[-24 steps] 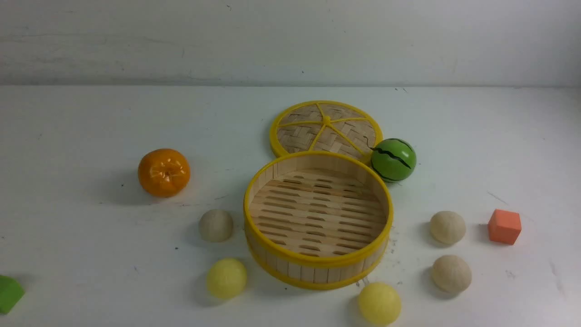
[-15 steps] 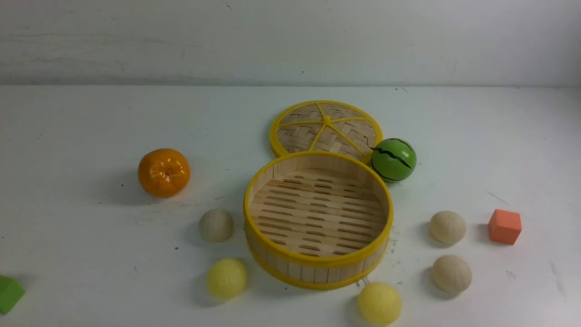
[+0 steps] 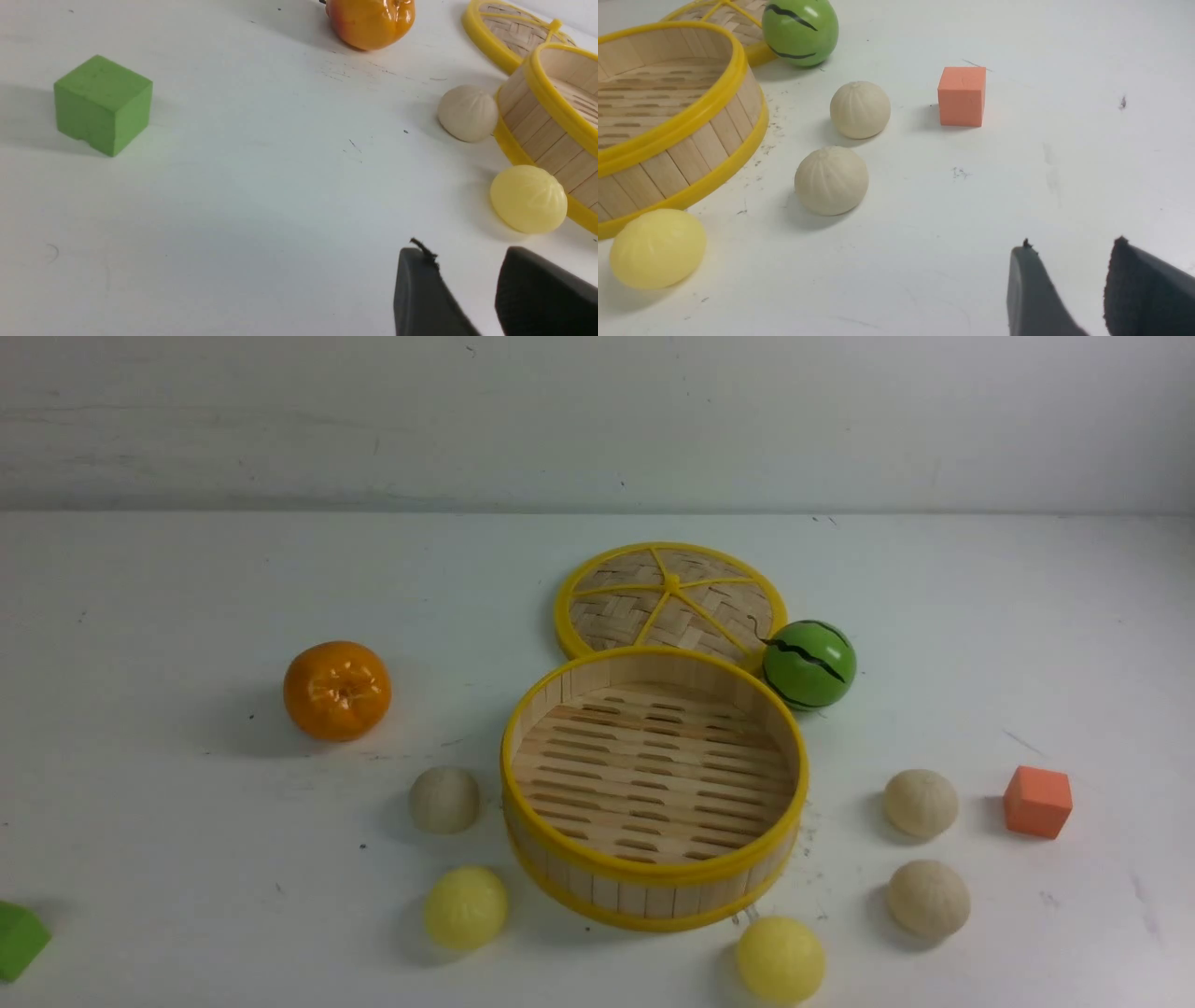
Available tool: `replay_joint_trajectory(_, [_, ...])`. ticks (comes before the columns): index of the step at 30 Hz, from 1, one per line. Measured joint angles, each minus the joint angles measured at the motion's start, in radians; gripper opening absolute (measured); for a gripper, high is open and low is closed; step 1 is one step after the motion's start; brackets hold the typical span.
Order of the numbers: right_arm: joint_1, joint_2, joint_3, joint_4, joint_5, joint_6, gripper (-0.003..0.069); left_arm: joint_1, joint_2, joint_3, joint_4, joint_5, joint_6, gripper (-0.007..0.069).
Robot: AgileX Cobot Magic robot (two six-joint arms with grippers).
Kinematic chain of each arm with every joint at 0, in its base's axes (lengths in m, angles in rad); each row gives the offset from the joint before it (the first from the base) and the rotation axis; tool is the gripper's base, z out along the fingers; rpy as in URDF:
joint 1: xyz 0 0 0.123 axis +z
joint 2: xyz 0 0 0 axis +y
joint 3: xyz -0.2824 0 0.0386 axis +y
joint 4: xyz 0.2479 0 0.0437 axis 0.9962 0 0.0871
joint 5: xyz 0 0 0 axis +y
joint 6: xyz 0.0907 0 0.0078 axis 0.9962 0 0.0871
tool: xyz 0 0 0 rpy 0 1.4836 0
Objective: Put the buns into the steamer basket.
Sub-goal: Use the left arm to grab a steamed stuffed bun
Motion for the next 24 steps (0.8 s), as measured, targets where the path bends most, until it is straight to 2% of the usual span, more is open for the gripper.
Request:
replay_joint_trajectory(8, [0.0,0.0,0.0,0.0,0.0,0.0,0.0241,0.0,0.0,0.0,0.0,-0.01,-0.002,0.0237])
replay_joint_trajectory(11, [0.0,0.0,0.0,0.0,0.0,0.0,0.0241,0.0,0.0,0.0,-0.042,-0.049,-0.031,0.0237])
replay_joint_trajectory(12, [0.0,0.0,0.0,0.0,0.0,0.0,0.0241,0.0,0.0,0.0,-0.108,-0.08,-0.072,0.0237])
replay_joint_trajectory(13, [0.0,0.0,0.0,0.0,0.0,0.0,0.0241,0.0,0.0,0.0,-0.117,-0.087,-0.078,0.0237])
replay_joint_trajectory(16, [0.0,0.0,0.0,0.0,0.0,0.0,0.0241,0.0,0.0,0.0,-0.303,-0.156,-0.185,0.0237])
replay_joint_trajectory(18, [0.0,0.0,0.0,0.0,0.0,0.0,0.0241,0.0,0.0,0.0,-0.359,-0.183,-0.218,0.0237])
replay_joint_trajectory(19, [0.0,0.0,0.0,0.0,0.0,0.0,0.0241,0.0,0.0,0.0,-0.438,-0.226,-0.237,0.0237])
replay_joint_trajectory(23, [0.0,0.0,0.0,0.0,0.0,0.0,0.0241,0.0,0.0,0.0,-0.477,-0.316,-0.213,0.0231])
replay_joint_trajectory(24, [0.0,0.0,0.0,0.0,0.0,0.0,0.0241,0.0,0.0,-0.002,-0.483,-0.332,-0.201,0.021])
